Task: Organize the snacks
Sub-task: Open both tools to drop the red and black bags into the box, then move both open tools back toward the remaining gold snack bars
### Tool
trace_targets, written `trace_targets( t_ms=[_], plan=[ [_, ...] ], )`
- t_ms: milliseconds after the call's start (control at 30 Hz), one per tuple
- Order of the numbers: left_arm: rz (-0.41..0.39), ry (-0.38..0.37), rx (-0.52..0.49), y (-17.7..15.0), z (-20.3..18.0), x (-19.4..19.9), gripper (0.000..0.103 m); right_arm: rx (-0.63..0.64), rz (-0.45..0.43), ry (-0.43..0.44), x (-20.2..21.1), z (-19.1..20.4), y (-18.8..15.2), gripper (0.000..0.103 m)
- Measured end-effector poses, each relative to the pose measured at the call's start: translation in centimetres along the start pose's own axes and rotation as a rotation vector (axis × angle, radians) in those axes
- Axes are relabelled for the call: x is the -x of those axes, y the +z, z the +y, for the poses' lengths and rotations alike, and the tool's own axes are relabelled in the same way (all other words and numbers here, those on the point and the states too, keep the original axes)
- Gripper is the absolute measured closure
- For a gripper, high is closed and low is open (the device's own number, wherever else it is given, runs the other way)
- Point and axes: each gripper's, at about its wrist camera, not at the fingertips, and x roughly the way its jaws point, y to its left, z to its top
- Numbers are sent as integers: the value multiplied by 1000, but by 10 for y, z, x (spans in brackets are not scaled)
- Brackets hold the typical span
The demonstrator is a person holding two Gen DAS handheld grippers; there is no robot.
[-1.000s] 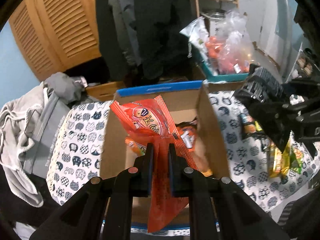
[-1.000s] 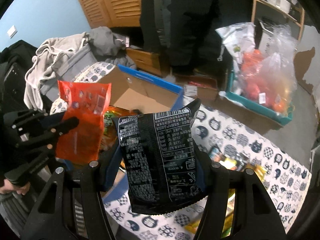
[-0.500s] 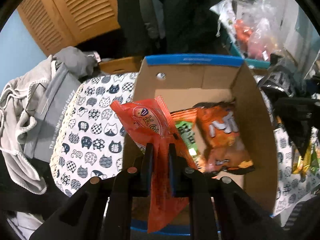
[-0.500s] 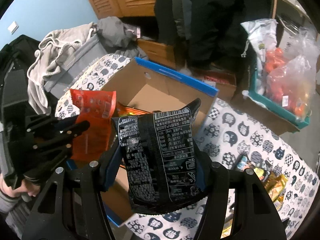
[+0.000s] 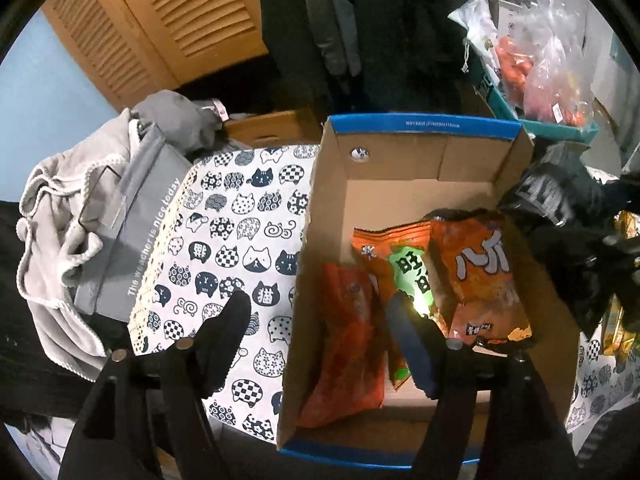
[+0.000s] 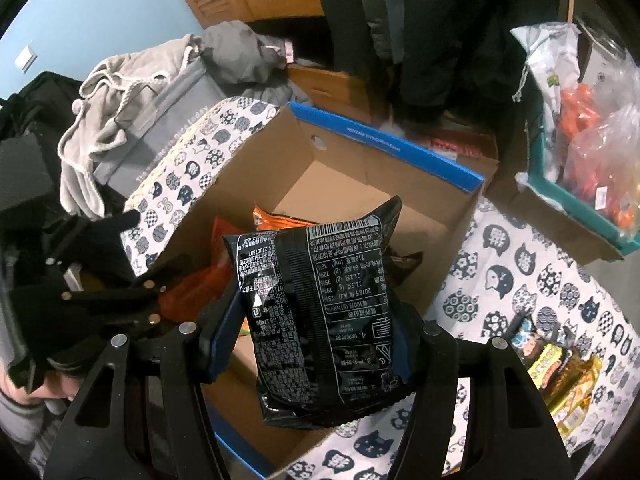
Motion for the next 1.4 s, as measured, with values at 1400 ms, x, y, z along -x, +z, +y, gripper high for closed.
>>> trace_targets(
  t_ms=[1400],
  plan=[
    [-55, -180, -259, 0, -146, 64, 28, -151, -65, -211, 126, -118, -119, 21]
  ],
)
